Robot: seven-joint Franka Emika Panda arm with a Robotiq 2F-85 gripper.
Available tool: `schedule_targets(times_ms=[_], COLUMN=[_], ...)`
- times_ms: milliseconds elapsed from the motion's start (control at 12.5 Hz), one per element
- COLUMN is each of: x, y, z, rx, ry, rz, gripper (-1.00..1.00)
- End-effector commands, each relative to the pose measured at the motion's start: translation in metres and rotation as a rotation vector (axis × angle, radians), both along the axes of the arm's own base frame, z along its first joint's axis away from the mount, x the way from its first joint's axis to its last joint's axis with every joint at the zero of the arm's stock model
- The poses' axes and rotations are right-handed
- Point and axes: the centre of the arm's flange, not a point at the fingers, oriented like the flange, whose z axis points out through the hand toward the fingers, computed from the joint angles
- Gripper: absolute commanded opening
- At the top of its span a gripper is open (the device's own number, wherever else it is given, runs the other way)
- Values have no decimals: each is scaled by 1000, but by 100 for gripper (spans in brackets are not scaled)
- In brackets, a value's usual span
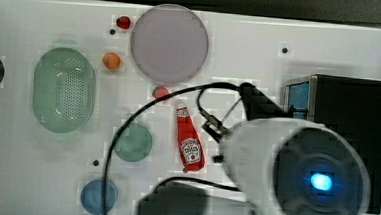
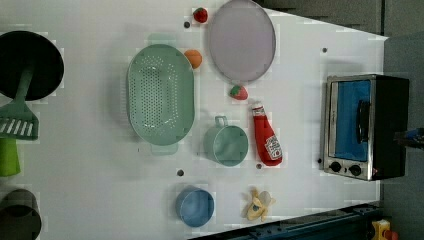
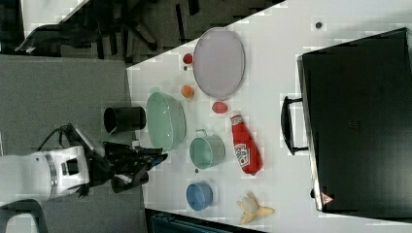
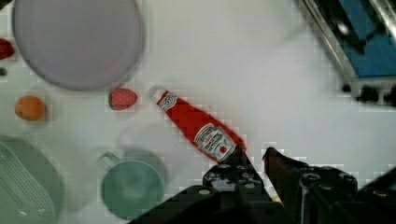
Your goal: Flap open oven.
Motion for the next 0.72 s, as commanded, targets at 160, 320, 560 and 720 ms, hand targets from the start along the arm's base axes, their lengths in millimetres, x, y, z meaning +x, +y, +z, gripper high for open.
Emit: schedule_targets(times_ms=[160,320,560,720], x=[3,8,11,12], y=[-66,-95,-133,-152], z=[-16,-31,-59,-81], rx=[-29,-59,-71,-72], ry=[-40,-41,-18,0], rz=[410,418,369,423], gripper=[-65,-65,-65,-65])
